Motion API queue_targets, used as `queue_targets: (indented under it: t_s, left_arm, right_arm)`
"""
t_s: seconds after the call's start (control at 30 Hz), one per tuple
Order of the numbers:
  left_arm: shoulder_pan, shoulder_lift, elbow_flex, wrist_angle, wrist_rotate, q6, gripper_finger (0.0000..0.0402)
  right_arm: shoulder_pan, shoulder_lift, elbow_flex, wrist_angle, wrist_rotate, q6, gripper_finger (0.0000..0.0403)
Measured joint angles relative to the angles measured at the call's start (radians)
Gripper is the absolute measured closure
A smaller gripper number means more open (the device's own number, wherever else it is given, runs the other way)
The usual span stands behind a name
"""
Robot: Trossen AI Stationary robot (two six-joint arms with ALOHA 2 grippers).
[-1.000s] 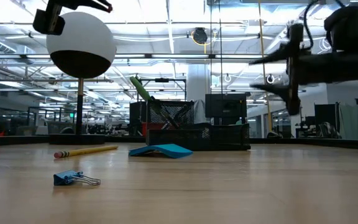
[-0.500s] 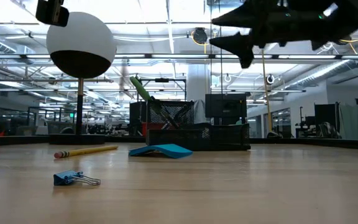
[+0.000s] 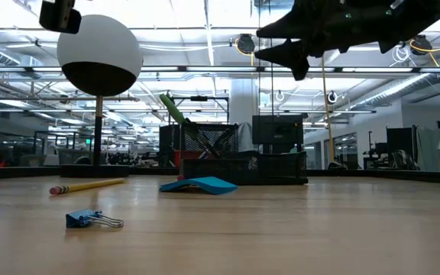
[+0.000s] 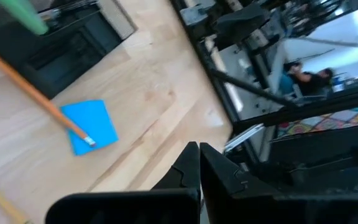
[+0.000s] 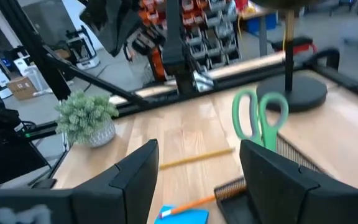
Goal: Pick and place office supplies into organizer
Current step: Put the orange pencil into the black desk organizer
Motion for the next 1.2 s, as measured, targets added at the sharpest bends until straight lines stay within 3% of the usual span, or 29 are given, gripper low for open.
queue_targets:
  t_s: [0.3, 0.63, 0.8, 1.2]
  left_arm:
    - [0.002, 0.0, 0.0, -0.029, 0.009, -0.03, 0.038]
    - [0.078, 0.094, -0.001, -0.032, 0.056, -0.087, 0.029]
    - [0.124, 0.163, -0.001, 0.047, 0.098, -0.13, 0.026]
    - [0.192, 0.322, -0.001, 0.094, 0.104, -0.199, 0.0252]
  right_arm:
    - [0.0, 0.0, 0.0, -0.064, 0.002, 0.047, 0.0186]
    - [0.0, 0.0, 0.001, -0.076, 0.003, 0.043, 0.0186]
    - [0.0, 0.0, 0.001, -0.076, 0.003, 0.043, 0.0186]
    - [0.0, 0.0, 0.001, -0.076, 0.0, 0.043, 0.0186]
